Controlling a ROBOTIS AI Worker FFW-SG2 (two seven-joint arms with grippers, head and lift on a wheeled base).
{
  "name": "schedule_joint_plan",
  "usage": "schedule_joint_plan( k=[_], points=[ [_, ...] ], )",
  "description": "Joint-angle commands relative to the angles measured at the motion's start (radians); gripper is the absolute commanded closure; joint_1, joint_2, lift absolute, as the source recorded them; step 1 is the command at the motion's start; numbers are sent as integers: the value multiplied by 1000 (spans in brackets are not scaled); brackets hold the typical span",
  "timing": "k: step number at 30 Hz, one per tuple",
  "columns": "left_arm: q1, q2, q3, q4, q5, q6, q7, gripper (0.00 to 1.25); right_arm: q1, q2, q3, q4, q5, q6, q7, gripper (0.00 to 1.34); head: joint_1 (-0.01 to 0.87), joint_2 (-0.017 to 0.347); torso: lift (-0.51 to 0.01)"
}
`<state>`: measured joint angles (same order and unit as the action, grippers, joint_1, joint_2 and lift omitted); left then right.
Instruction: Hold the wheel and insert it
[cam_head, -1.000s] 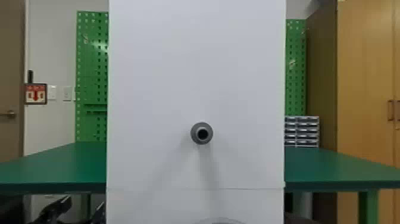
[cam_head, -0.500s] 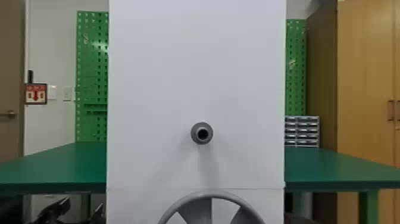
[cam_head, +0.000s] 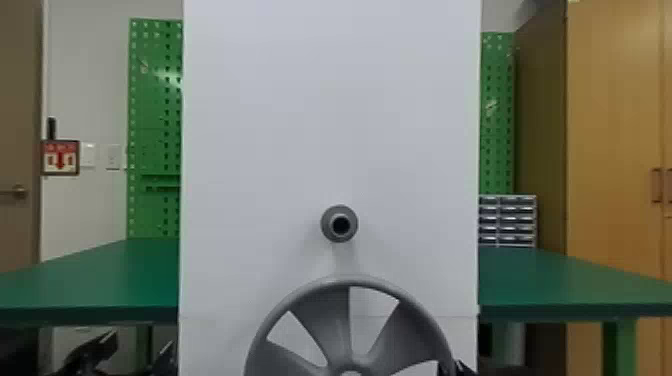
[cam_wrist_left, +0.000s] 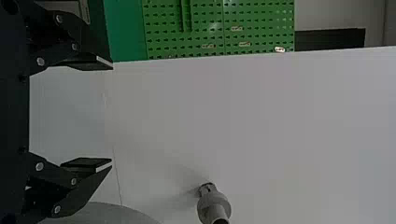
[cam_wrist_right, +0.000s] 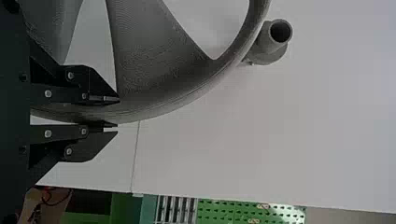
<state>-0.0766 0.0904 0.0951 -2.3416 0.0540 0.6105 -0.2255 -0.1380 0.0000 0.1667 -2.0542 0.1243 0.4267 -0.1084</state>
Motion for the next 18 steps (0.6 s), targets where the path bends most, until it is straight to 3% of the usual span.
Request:
schedule_joint_plan(
  k=[1,18],
  points=[
    [0,0,0,-1,-2,0,0,509,-26,1,5,-63,-3,109,-1,1184,0,0,-499],
    [-2,2,-17,-2,-37,8,0,509,-153,1,24,-170,25,360,-1,1184,0,0,-499]
  ],
)
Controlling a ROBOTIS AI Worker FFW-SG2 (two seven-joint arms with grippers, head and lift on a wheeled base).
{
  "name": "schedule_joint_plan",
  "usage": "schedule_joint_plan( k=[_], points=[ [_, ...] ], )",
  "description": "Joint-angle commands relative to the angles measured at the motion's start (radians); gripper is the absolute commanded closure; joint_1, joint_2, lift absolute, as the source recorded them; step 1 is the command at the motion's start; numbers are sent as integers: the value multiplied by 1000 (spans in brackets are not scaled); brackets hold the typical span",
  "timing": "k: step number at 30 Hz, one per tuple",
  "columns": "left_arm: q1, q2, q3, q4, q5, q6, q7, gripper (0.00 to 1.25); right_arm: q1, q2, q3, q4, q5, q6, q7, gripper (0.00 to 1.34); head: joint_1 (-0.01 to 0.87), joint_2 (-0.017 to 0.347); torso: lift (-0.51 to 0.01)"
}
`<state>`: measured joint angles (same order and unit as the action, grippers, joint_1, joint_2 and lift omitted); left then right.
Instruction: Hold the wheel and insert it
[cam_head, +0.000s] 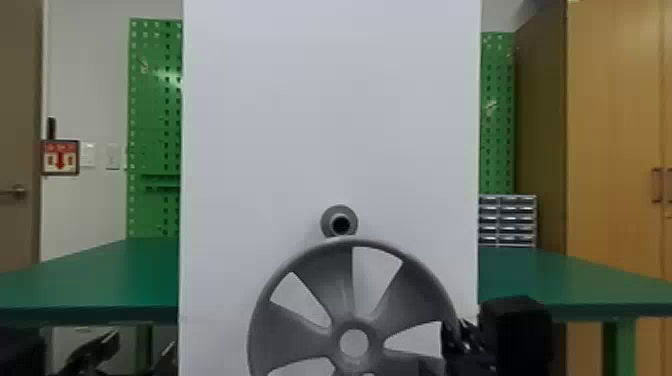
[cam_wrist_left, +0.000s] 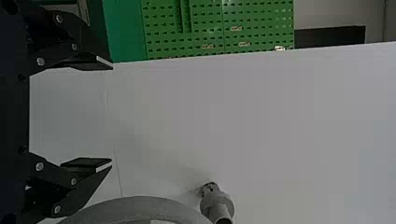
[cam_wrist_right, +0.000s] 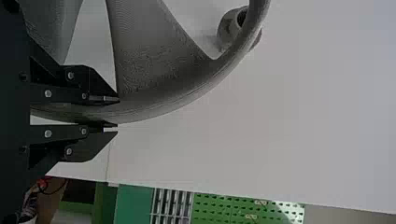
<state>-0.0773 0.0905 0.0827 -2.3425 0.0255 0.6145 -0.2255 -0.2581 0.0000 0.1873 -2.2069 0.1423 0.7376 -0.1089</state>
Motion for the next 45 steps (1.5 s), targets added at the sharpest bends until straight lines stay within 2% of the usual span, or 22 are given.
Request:
schedule_joint_plan(
  k=[1,23,34,45],
  points=[
    [-2,2,-6,0,-10,4,0,509,-41,1,4,-19,5,57,0,1184,0,0,-499],
    [-12,5,-37,0,-24,25,23,509,-216,1,24,-66,-63,223,-58,1184,0,0,-499],
    [-16,5,-47,0,-30,25,26,509,-291,-6,34,-82,-104,292,-127,1184,0,0,-499],
    [-22,5,-60,0,-39,27,28,509,-369,-6,34,-82,-155,384,-166,1184,0,0,-499]
  ],
)
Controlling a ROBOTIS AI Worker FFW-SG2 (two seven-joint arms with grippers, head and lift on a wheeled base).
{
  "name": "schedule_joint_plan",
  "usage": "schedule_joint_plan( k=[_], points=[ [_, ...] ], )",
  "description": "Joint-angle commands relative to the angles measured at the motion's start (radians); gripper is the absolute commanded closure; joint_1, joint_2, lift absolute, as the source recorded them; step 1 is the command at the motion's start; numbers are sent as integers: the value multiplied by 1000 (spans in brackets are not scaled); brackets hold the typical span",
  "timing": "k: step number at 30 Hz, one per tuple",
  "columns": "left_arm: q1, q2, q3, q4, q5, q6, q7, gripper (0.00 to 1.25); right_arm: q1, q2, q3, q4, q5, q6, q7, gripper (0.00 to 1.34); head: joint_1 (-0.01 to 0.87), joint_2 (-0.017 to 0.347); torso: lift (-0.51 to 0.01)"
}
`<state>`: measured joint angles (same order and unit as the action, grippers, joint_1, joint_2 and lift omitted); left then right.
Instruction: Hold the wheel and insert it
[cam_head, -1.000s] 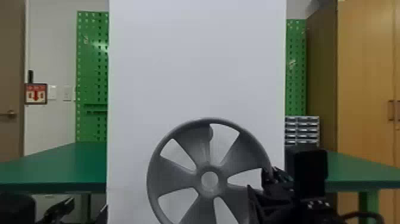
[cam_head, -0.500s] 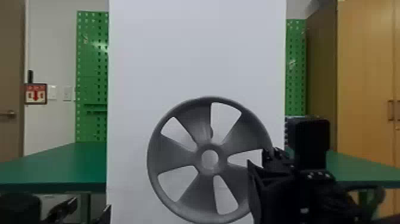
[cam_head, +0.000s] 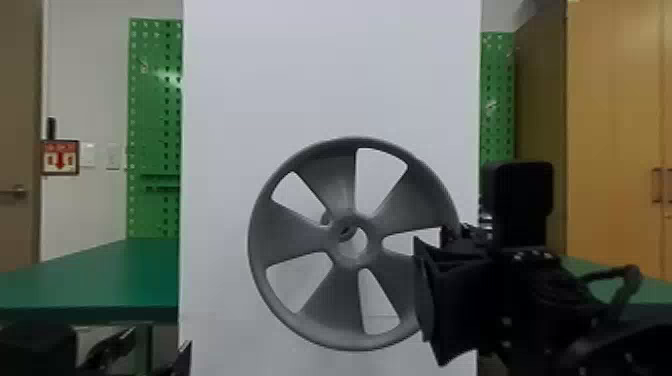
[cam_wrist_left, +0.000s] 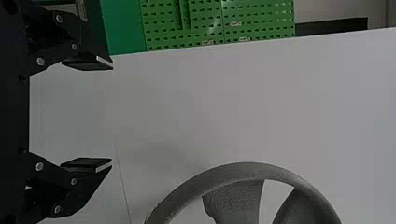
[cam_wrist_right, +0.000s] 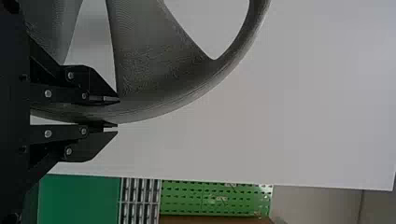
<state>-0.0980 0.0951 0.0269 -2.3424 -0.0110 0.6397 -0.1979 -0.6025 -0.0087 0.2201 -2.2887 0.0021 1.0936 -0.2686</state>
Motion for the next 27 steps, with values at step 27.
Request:
schedule_joint_plan(
  k=[27],
  points=[
    [-8,2,-10,0,-9,5,2,509,-77,10,-4,9,-19,55,-20,1184,0,0,-499]
  ],
)
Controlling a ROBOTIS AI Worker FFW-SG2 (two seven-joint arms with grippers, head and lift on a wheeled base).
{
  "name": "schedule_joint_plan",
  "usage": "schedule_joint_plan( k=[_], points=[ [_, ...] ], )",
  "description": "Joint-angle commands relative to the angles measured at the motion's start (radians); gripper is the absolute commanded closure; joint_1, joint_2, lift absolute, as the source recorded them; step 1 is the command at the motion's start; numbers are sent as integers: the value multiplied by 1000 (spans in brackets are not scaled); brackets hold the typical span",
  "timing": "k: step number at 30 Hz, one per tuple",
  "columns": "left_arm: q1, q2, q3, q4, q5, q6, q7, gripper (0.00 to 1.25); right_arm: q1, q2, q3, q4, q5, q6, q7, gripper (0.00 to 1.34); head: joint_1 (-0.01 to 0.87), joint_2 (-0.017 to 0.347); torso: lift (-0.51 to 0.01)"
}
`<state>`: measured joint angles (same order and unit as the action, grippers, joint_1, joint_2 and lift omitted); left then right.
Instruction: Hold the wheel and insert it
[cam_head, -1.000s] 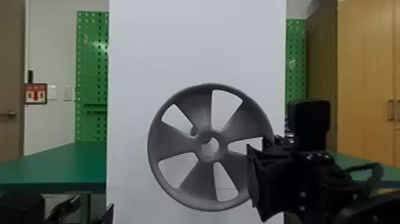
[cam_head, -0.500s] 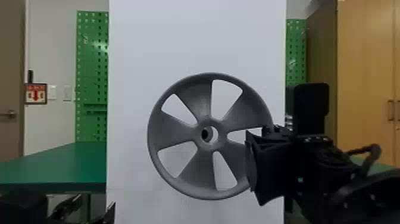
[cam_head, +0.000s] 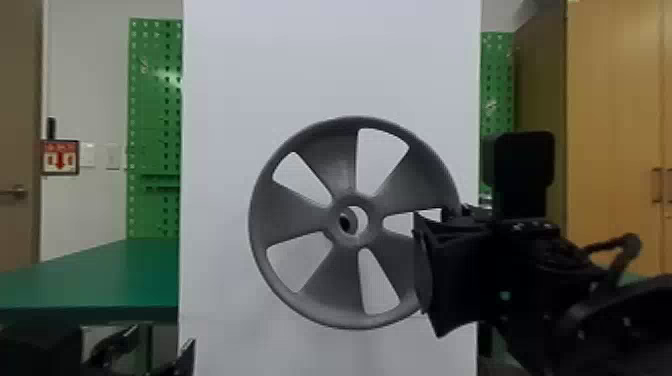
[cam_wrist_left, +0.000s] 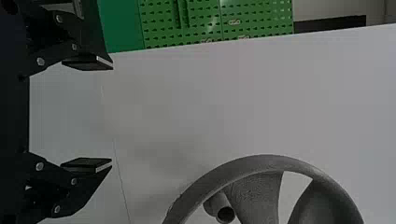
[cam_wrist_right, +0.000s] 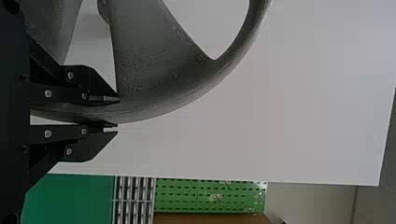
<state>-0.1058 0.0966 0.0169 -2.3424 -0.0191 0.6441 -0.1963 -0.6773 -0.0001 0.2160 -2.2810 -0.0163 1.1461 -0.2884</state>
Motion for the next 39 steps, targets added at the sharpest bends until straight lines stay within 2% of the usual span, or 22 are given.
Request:
schedule_joint_plan(
  k=[1,15,27,39],
  points=[
    [0,0,0,0,-1,0,1,509,-2,1,0,0,-1,3,0,1184,0,0,-499],
    [-2,0,-3,0,-2,2,3,509,-5,1,3,9,-2,6,-2,1184,0,0,-499],
    [-3,0,-5,0,-4,2,3,509,-8,1,19,17,-33,4,-48,1184,0,0,-499],
    [-5,0,-8,0,-5,2,5,509,-18,1,31,28,-42,1,-58,1184,0,0,-499]
  ],
)
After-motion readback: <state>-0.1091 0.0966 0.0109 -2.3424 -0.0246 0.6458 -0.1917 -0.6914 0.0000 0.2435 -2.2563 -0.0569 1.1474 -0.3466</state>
